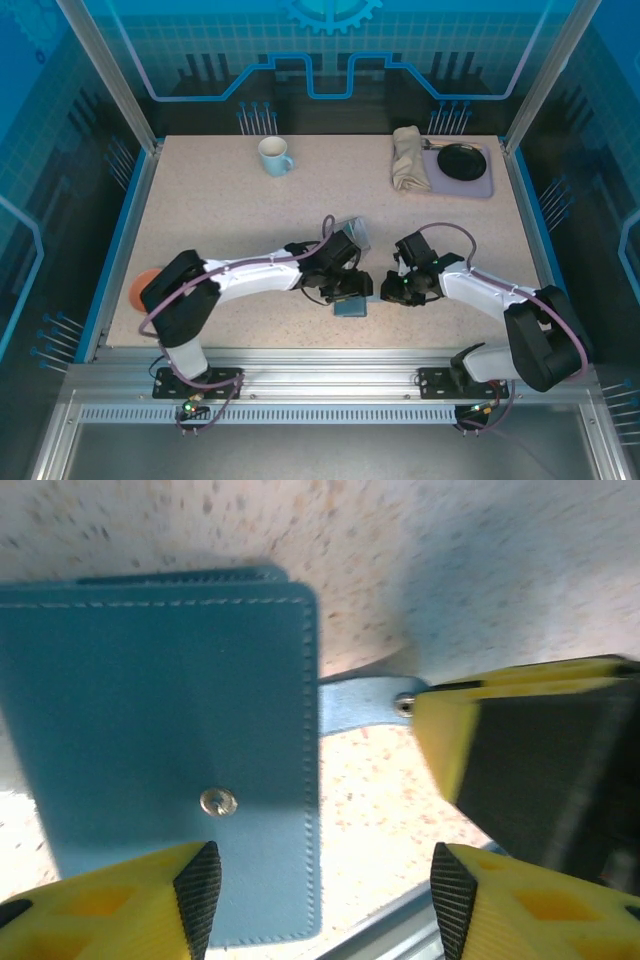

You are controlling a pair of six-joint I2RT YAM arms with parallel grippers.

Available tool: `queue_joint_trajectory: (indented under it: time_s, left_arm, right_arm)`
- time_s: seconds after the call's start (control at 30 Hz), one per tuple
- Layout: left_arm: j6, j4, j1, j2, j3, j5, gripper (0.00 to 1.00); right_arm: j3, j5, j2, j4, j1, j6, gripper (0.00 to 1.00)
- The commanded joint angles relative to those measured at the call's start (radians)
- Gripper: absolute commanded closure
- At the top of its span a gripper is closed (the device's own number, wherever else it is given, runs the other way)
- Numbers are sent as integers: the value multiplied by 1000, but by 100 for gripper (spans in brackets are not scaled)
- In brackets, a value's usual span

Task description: Put the credit cards into the card holder

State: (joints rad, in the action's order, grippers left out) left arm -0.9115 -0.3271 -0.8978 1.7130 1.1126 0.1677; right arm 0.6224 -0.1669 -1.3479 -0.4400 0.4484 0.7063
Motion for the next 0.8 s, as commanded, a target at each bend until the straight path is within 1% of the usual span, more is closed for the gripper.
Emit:
queue_joint_trajectory:
  time_s: [0.0,0.1,0.27,0.47,0.77]
  left_arm:
    - [31,-44,6,-96,-27,-83,37]
    - [36,-57,25,-124,-59,-86,37]
    - [22,-53,44,-140,-117,-91,37]
    - [16,-58,47,-118,-125,-91,37]
    - [10,-54,49,-85,-112,-80,37]
  right_arm:
    - [2,-23,19,-4,-18,5,81]
    - [5,-30,21,-6,-21,5,83]
    - [11,-26,48,-27,-29,-1,81]
    - [9,-50,58,-28,-50,-15,83]
    - [8,-80,23,-4,-49,-20,81]
